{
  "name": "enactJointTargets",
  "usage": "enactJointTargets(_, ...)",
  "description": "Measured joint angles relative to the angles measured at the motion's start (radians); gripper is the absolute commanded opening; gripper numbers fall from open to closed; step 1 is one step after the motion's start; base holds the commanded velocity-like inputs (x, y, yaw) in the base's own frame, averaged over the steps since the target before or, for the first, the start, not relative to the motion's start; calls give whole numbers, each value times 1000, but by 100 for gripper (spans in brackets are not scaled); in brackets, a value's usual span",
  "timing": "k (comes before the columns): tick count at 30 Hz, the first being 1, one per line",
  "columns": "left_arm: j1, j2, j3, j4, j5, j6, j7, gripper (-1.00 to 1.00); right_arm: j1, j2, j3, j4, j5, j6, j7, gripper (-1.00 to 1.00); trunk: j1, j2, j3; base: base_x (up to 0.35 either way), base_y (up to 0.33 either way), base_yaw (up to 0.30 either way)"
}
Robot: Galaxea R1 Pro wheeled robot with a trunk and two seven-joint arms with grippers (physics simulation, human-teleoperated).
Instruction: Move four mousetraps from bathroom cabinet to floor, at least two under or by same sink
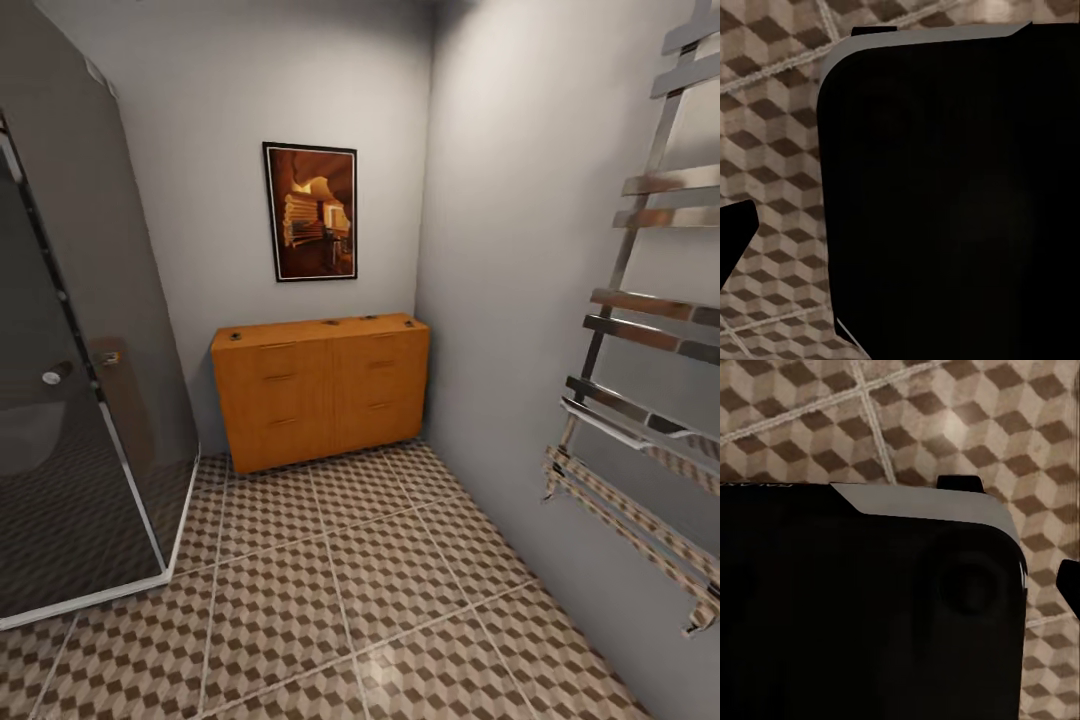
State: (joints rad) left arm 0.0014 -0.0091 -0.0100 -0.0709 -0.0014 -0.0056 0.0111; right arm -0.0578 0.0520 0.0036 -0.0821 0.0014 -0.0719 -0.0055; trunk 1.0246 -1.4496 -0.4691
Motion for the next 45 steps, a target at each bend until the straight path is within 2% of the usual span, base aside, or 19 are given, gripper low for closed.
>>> enactJointTargets(8, 0, 0, 0, 0, 0, 0, 0, 100, 0, 0, 1, 0, 0, 0, 1, 100, 0, 0, 0, 234, -245, 91)
enactJointTargets(35, 0, 0, 0, -2, 0, 0, 0, 100, 0, -1, 1, 0, 0, -1, 1, 100, 0, 0, 0, 244, -228, 3)
enactJointTargets(45, 0, 0, 0, -2, 0, 0, 0, 100, 0, -1, 1, 0, 0, -1, 1, 100, 0, 0, -5, 262, -198, 165)
